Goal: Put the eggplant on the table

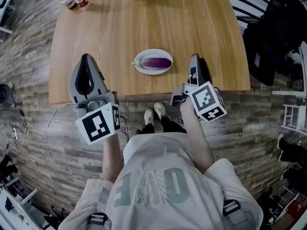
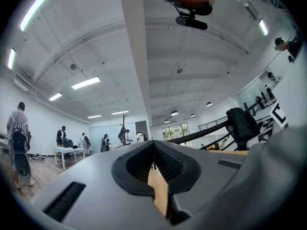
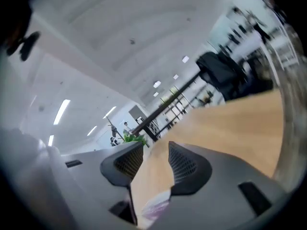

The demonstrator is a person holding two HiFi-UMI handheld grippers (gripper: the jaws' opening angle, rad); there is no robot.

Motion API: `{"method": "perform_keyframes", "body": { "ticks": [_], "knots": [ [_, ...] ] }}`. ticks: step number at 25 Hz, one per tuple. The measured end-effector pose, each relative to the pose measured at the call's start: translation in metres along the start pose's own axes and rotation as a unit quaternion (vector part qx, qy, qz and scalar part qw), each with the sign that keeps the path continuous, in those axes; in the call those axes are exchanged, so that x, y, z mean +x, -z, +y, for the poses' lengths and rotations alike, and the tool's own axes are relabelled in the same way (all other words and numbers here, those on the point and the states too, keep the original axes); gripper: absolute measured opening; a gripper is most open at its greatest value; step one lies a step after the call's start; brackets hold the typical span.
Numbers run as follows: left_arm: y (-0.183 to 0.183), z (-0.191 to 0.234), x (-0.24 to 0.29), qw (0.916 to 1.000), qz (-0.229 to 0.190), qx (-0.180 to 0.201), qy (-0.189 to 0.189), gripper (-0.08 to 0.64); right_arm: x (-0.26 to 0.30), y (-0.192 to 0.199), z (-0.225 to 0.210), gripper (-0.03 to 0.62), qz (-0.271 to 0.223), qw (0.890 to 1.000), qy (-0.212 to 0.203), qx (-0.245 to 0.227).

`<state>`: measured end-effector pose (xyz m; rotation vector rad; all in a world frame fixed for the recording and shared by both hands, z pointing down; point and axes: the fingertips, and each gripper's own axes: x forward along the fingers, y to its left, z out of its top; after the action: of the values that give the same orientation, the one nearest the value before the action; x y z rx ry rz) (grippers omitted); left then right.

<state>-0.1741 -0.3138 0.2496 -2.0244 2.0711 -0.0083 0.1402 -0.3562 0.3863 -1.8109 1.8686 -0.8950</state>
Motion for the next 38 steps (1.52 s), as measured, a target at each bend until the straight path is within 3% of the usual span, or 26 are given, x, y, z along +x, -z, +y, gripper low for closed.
{"method": "perform_keyframes", "body": {
  "ticks": [3,5,8,11,13,16,21,27,33,38],
  "knots": [
    [-0.015,-0.004,0.004,0.9998,-0.02,-0.003,0.005,0.009,-0.014,-0.05,0.051,0.167,-0.083,0.984,-0.049,-0.15],
    [-0.022,-0.011,0.006,0.9995,-0.029,-0.006,0.014,0.008,-0.025,-0.07,0.08,0.167,-0.122,0.964,-0.074,-0.224],
    [-0.031,-0.026,0.007,0.9987,-0.04,-0.011,0.031,0.009,-0.04,-0.078,0.118,0.167,-0.153,0.925,-0.108,-0.33],
    [-0.037,-0.043,0.007,0.9973,-0.049,-0.016,0.052,0.009,-0.049,-0.069,0.145,0.11,-0.155,0.89,-0.132,-0.408],
    [-0.041,-0.054,0.006,0.9963,-0.054,-0.018,0.064,0.009,-0.054,-0.06,0.155,0.059,-0.152,0.879,-0.144,-0.428],
    [-0.045,-0.065,0.005,0.9951,-0.058,-0.022,0.077,0.009,-0.055,-0.046,0.166,0.02,-0.137,0.881,-0.168,-0.42],
    [-0.047,-0.077,0.003,0.9944,-0.052,-0.024,0.089,0.009,-0.051,-0.023,0.163,0.017,-0.085,0.88,-0.196,-0.424],
    [-0.047,-0.078,0.003,0.9947,-0.051,-0.02,0.087,0.008,-0.053,-0.023,0.168,0.017,-0.086,0.868,-0.204,-0.445],
    [-0.047,-0.075,0.002,0.9952,-0.049,-0.02,0.082,0.009,-0.054,-0.024,0.169,0.017,-0.079,0.868,-0.212,-0.441],
    [-0.046,-0.074,-0.001,0.9954,-0.049,-0.012,0.082,0.009,-0.052,-0.023,0.163,0.017,-0.083,0.868,-0.191,-0.451]
  ]
}}
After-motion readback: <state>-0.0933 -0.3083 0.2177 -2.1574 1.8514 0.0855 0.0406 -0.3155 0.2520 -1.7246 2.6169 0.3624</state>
